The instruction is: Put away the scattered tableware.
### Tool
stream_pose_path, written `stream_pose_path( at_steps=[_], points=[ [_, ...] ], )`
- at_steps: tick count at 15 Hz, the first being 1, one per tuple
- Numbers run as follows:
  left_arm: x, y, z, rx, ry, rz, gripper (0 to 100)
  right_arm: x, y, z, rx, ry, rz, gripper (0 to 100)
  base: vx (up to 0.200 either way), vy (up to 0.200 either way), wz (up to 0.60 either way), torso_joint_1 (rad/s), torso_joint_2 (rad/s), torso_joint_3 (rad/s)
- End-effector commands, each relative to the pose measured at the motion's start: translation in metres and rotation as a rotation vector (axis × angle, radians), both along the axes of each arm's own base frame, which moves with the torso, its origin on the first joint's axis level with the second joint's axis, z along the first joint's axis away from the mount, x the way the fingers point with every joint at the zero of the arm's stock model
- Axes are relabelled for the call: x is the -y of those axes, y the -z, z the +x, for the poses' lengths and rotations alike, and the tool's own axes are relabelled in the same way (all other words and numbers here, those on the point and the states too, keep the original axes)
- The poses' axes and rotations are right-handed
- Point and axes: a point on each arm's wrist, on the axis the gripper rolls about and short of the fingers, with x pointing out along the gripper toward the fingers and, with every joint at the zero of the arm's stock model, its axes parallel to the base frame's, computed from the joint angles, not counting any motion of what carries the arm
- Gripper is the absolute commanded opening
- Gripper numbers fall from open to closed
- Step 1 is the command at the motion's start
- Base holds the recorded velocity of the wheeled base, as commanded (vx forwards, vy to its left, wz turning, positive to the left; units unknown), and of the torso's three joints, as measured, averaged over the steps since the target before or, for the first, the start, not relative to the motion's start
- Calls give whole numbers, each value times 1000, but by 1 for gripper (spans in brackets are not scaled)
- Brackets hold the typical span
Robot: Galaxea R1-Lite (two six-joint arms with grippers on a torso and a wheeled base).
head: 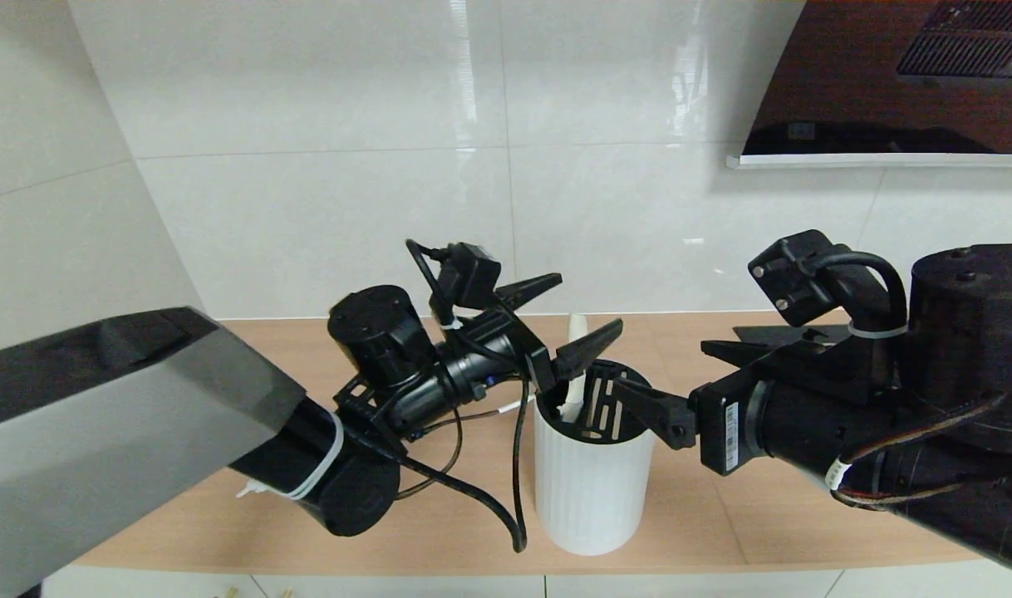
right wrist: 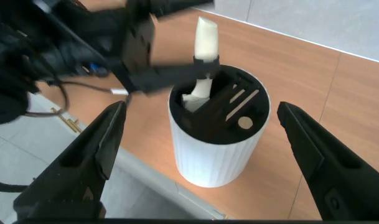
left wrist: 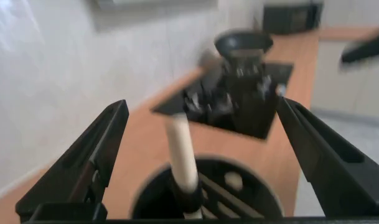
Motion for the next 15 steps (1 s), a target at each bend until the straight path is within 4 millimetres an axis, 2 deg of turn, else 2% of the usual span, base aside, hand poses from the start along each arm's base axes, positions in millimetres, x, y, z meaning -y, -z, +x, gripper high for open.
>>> stream_pose_path(
  at_steps=[1,2,4,7,9,11,12,13,15],
  points=[
    [-34,-83,-37,144,-20,-140,100,6,-6,0,15,15,18,100,0,0,0,0,0,0],
    [-49,-108,-54,184,-21,-188,100,11,-11,-2,29,24,34,100,0,0,0,0,0,0],
    [-78,-138,-85,231,-43,-229,100,30,-25,-5,67,67,76,100,0,0,0,0,0,0],
    [-112,-153,-124,245,-93,-263,100,65,-46,-14,135,111,154,100,0,0,0,0,0,0],
    [-133,-139,-153,190,-128,-273,100,101,-47,-31,182,207,180,100,0,0,0,0,0,0],
    [-158,-122,-185,171,-198,-255,100,135,-56,-68,284,264,247,100,0,0,0,0,0,0],
    [-165,-118,-197,174,-219,-253,100,144,-59,-82,318,273,269,100,0,0,0,0,0,0],
    [-179,-105,-230,156,-248,-244,100,164,-58,-111,369,319,284,100,0,0,0,0,0,0],
    [-194,-88,-280,121,-260,-232,100,186,-50,-149,404,412,255,100,0,0,0,0,0,0]
  ],
)
